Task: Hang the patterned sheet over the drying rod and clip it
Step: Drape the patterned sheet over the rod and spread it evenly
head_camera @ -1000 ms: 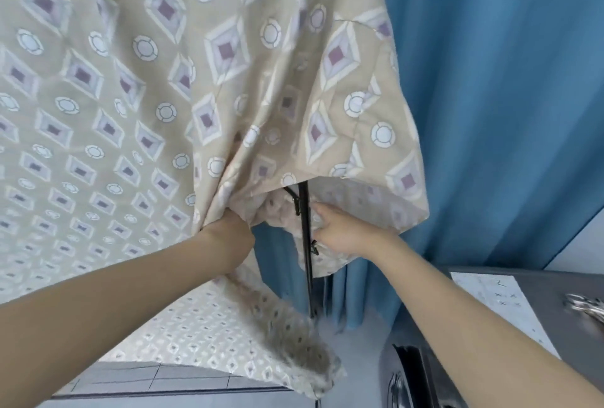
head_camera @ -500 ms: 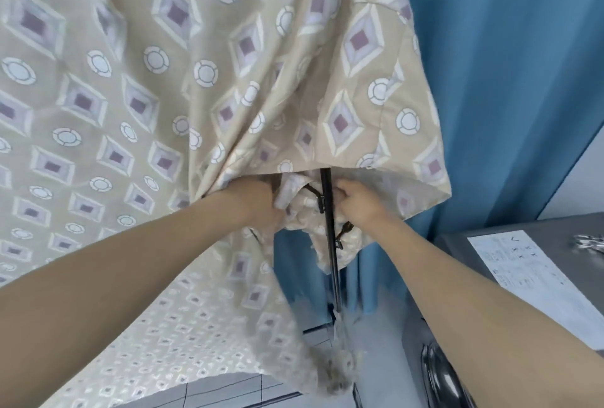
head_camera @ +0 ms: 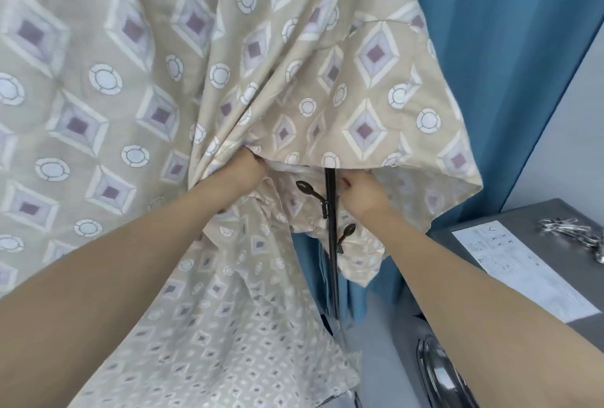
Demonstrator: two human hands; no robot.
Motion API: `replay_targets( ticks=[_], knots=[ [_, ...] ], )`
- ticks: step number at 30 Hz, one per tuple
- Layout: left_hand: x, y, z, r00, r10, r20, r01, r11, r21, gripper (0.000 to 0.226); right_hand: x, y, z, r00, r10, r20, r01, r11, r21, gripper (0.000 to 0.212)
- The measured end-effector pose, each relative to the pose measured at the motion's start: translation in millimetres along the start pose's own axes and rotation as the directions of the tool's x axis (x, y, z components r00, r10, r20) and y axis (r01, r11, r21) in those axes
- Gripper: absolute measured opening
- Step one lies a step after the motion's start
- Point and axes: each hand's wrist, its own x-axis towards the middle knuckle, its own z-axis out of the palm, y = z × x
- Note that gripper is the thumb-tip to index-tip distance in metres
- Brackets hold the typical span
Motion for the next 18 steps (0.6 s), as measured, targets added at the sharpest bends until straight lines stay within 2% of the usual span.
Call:
replay_targets(
  ticks=[2, 4, 6, 8, 10, 12, 16, 18],
  knots=[
    [4.9, -10.3, -0.7, 0.999, 0.033, 0.017, -0.034, 0.996, 0.081, 0.027, -3.2, 1.5, 0.4, 1.000, 0.004, -0.023, -0.005, 0.999, -0.032, 0.026],
    [1.1, -19.3, 1.3, 0.968, 0.135, 0.211, -0.185, 0.953, 0.238, 0.029, -6.1, 4.0, 1.5, 0.999, 0.032, -0.003, -0.033, 0.990, -0.140, 0.024],
    [-11.9, -21.5, 10.2, 0.863, 0.112, 0.493, -0.364, 0.814, 0.452, 0.023, -9.6, 10.1, 5.2, 0.994, 0.104, 0.041, -0.085, 0.940, -0.331, 0.029],
    [-26.1, -19.0, 23.8, 0.762, 0.001, 0.647, -0.491, 0.652, 0.577, 0.032, -17.2, 20.5, 7.6, 0.969, 0.224, 0.103, -0.137, 0.836, -0.531, 0.030],
    [-38.3, -12.7, 37.5, 0.751, 0.013, 0.660, -0.561, 0.539, 0.628, 0.030, -28.1, 34.8, 7.7, 0.914, 0.360, 0.185, -0.174, 0.761, -0.625, 0.026],
    [-45.8, -11.0, 50.2, 0.765, 0.058, 0.642, -0.591, 0.459, 0.663, 0.031, -34.5, 49.2, 12.1, 0.860, 0.425, 0.282, -0.180, 0.771, -0.611, 0.028],
    [-52.5, -14.4, 81.1, 0.756, -0.002, 0.655, -0.617, 0.332, 0.714, 0.033, -38.7, 52.3, 24.3, 0.779, 0.373, 0.503, -0.108, 0.872, -0.478, 0.040],
    [-53.4, -16.6, 100.2, 0.718, -0.020, 0.695, -0.647, 0.348, 0.679, 0.039, -38.1, 49.9, 26.3, 0.765, 0.349, 0.541, -0.105, 0.897, -0.429, 0.043]
  ],
)
